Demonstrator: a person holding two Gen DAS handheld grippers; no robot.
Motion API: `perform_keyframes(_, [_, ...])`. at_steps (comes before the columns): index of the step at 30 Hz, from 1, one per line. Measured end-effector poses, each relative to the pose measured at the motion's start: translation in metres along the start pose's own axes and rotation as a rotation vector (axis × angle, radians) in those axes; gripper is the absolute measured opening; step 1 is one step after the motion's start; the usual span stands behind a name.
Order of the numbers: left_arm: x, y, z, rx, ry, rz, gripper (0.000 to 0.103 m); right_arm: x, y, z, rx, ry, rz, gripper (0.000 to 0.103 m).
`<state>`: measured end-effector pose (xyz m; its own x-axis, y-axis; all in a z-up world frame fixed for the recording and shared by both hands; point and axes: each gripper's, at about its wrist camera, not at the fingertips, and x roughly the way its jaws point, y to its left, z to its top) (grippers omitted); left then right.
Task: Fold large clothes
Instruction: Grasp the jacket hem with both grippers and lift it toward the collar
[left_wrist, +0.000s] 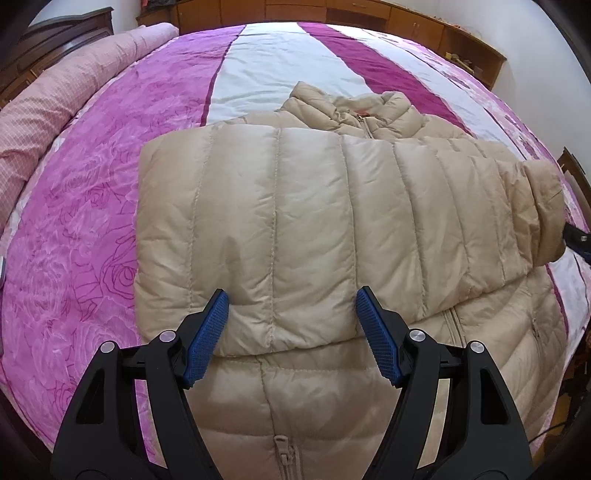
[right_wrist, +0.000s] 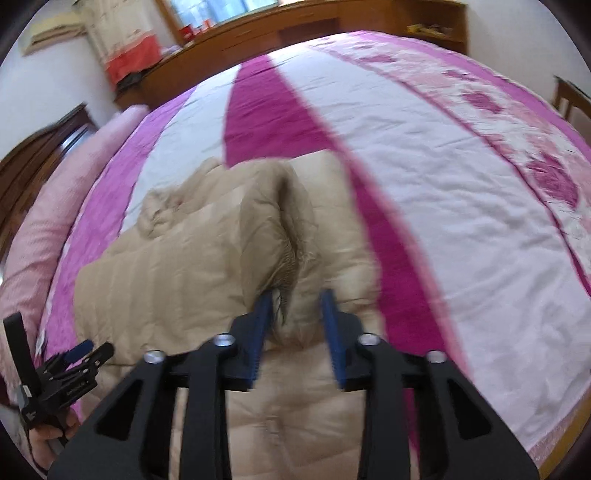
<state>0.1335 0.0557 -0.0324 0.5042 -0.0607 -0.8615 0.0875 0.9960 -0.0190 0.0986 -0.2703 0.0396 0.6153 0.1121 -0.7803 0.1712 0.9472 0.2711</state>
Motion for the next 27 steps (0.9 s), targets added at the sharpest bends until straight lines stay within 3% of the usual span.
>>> perform_keyframes(3, [0.003,-0.001,0.000,-0.002,0.002,0.014,0.072,-0.011,-0.007,-0.004,0.011,-0.026,0.030,0.039])
perform_keyframes(6, [0.008,-0.002,0.001,-0.005,0.008,0.025,0.072,-0.008,0.003,-0.007,-0.060,-0.032,0.058,0.039])
perform_keyframes(17, [0.028,-0.003,0.007,0.007,0.017,0.066,0.075,0.071,0.002,0.002,-0.099,0.066,0.020,0.040])
perform_keyframes(21, [0.029,-0.003,0.009,0.005,0.017,0.070,0.075,0.067,0.006,0.003,-0.107,0.062,0.034,0.049])
perform_keyframes(27, [-0.001,-0.003,-0.003,0.033,0.024,0.043,0.075,0.019,0.003,-0.007,-0.129,0.018,0.080,0.065])
